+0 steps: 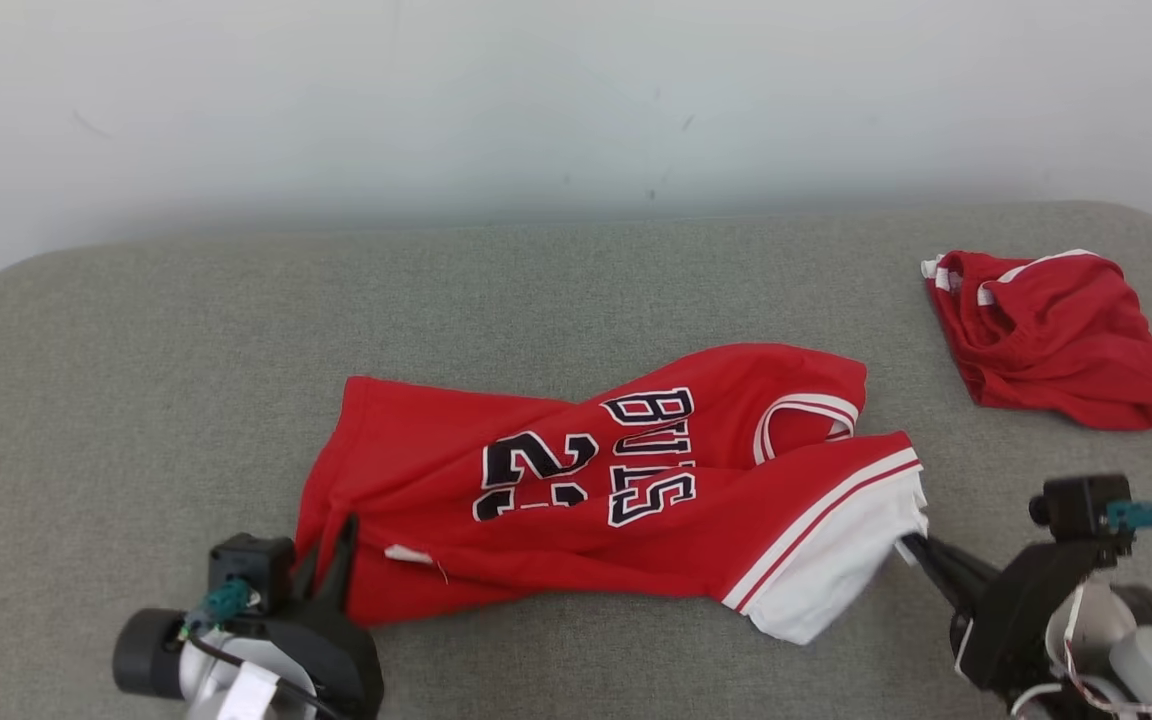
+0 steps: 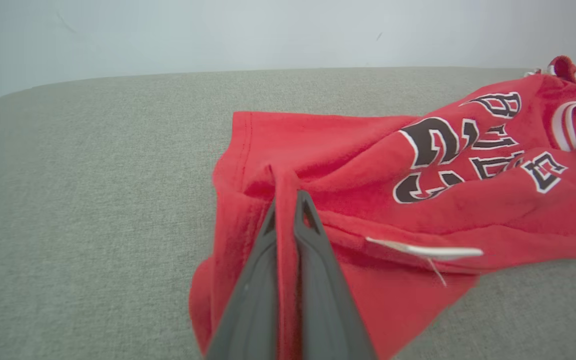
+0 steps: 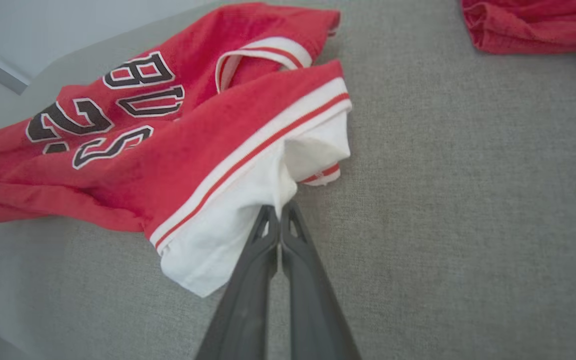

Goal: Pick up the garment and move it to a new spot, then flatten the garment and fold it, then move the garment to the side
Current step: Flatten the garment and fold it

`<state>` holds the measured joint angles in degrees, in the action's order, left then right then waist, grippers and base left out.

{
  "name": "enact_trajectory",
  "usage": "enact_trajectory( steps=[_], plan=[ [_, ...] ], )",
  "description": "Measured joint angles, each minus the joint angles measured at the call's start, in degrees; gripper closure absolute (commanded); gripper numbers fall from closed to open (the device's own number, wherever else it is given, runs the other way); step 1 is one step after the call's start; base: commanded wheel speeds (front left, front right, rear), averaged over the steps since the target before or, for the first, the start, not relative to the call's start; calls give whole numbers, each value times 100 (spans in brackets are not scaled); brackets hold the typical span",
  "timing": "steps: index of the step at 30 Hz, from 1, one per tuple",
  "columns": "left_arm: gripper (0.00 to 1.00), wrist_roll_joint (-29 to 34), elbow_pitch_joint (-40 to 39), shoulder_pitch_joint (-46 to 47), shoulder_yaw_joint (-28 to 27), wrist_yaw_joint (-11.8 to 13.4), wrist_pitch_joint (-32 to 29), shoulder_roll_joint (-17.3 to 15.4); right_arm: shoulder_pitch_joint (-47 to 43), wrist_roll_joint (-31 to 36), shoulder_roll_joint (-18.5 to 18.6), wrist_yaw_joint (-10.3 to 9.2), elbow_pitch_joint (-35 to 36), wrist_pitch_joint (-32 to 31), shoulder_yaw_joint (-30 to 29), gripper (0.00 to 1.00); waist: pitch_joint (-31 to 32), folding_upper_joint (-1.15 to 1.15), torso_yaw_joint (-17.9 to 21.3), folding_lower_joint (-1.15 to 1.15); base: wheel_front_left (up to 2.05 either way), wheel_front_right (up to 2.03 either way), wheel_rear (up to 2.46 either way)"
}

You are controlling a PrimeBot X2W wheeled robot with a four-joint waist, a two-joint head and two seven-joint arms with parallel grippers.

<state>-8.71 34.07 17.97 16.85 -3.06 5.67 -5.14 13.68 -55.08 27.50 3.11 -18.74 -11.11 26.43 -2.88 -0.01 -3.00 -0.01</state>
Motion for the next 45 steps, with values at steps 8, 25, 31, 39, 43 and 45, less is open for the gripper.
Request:
enact_trajectory(
  steps=[8, 25, 31, 39, 43, 45],
  plan=[
    [100, -143, -552, 303, -312, -41, 102, -250, 656, -69, 75, 100, 278, -111, -124, 100, 2, 0, -3, 1, 0, 0, 0],
    [100, -267, -743, 681, -391, -23, 200, -209, 1745, -4, 311, 252, -257, -369, -171, 100, -214, 1, 78, 1, 0, 0, 0],
    [100, -267, -530, -143, -204, -32, 221, -166, 896, -112, 285, 296, -331, -343, -21, 100, -165, 1, 57, 1, 0, 0, 0],
    [89, -285, -446, -472, -182, -23, 250, -166, 414, -224, 211, 322, -353, -247, 75, 100, -101, 0, 50, 0, 0, 0, 0],
    [100, -303, -336, -492, -171, -23, 242, -133, 400, -224, 135, 343, -370, -214, 122, 100, -41, 1, 44, 1, 0, 0, 0],
    [100, -304, -292, -499, -166, -23, 241, -122, 341, -224, 101, 344, -374, -197, 148, 100, -7, 1, 38, 0, 0, 0, 0]
  ],
)
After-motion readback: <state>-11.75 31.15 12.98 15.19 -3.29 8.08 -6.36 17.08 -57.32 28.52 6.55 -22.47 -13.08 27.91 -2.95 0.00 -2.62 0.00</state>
